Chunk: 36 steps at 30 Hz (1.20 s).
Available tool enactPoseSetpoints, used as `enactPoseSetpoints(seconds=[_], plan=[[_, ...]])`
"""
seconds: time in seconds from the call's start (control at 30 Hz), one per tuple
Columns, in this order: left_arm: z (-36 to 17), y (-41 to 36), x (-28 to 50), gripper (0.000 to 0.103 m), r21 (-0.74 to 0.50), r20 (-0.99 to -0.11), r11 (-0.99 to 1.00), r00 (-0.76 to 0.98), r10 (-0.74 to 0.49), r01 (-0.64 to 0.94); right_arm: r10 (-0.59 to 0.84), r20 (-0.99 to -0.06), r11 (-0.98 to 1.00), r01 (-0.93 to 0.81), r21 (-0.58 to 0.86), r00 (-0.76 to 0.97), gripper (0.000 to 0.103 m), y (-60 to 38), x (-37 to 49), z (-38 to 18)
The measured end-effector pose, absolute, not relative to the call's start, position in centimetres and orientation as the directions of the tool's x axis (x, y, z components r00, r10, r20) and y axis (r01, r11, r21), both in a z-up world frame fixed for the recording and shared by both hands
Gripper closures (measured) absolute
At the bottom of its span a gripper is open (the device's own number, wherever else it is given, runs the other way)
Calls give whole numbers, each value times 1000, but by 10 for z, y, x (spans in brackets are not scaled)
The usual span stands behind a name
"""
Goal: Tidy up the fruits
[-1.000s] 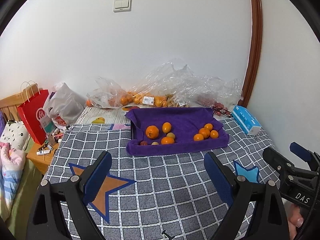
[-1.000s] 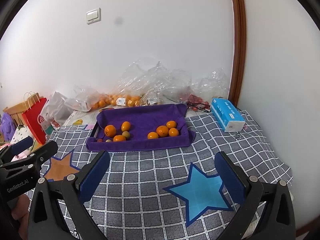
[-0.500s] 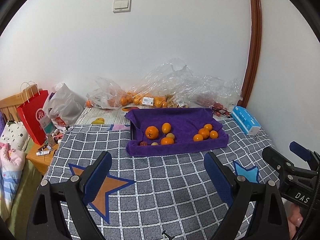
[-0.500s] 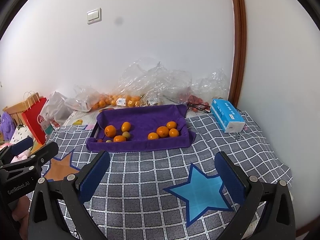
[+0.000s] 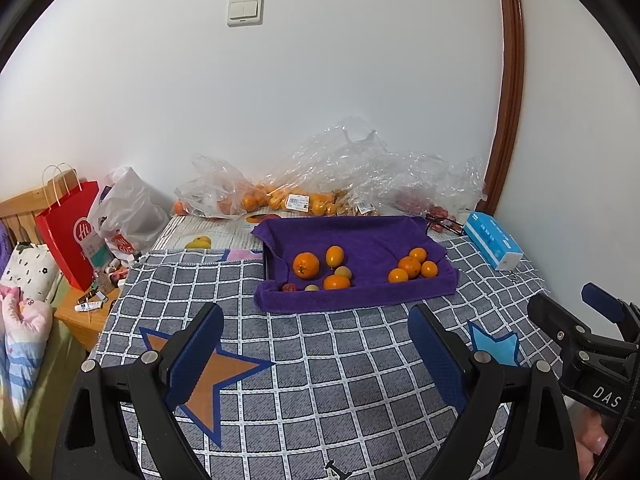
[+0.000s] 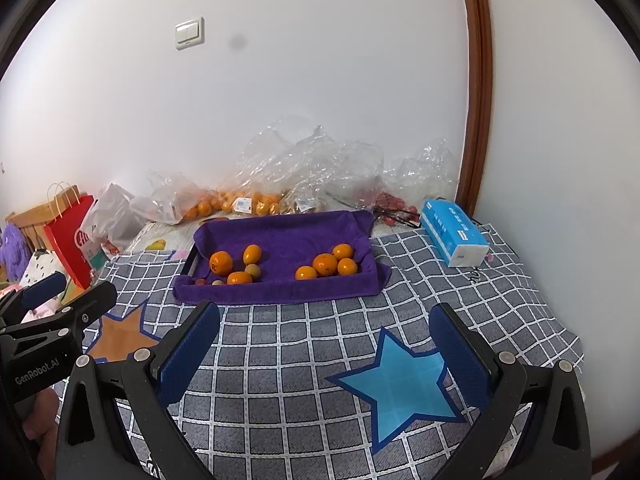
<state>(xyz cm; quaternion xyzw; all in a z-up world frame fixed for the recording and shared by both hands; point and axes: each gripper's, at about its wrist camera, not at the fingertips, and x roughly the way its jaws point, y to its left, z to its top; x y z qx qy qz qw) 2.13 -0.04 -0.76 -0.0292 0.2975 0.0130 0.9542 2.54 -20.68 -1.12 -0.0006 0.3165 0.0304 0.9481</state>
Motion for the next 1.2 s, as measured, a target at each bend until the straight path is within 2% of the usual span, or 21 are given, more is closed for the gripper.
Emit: enactPoseSetpoints(seconds=[1.2], plan=[[-3, 5, 19, 10, -62, -561, 997, 828, 3, -46, 59, -601, 998, -61, 16, 797, 0, -207, 24, -9]])
